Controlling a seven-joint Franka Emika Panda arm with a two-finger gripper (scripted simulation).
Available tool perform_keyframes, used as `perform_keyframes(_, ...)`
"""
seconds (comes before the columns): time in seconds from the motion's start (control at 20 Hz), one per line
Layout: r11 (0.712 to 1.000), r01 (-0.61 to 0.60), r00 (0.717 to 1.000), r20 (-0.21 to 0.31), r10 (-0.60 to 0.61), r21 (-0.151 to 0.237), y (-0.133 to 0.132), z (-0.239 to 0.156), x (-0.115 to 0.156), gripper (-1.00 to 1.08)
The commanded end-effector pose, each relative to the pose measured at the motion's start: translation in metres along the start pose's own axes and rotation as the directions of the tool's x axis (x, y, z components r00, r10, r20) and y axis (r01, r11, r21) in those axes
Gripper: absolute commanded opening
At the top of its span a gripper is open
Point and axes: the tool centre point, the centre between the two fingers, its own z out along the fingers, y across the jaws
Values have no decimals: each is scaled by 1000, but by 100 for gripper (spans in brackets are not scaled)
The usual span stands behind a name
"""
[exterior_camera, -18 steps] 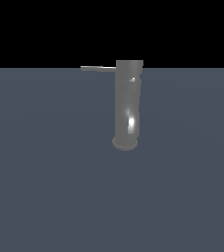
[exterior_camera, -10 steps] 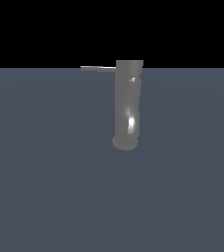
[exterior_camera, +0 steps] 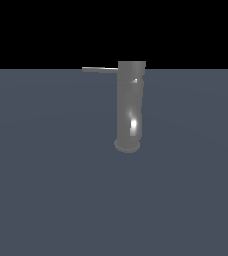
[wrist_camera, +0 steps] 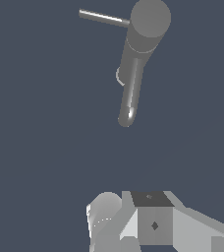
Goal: Turn on the faucet by rotating a designated handle.
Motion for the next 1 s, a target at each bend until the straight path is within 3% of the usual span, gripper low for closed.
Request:
perform_keyframes(0.0, 1000, -14, 1000, 0, 14, 3, 0, 0, 3, -100)
perform_keyframes(0.55, 986, -163, 987, 8, 163, 34, -3, 4, 36, -100)
perform_keyframes(0.95, 937, -345, 939, 28, 344, 61, -8, 14, 77, -100)
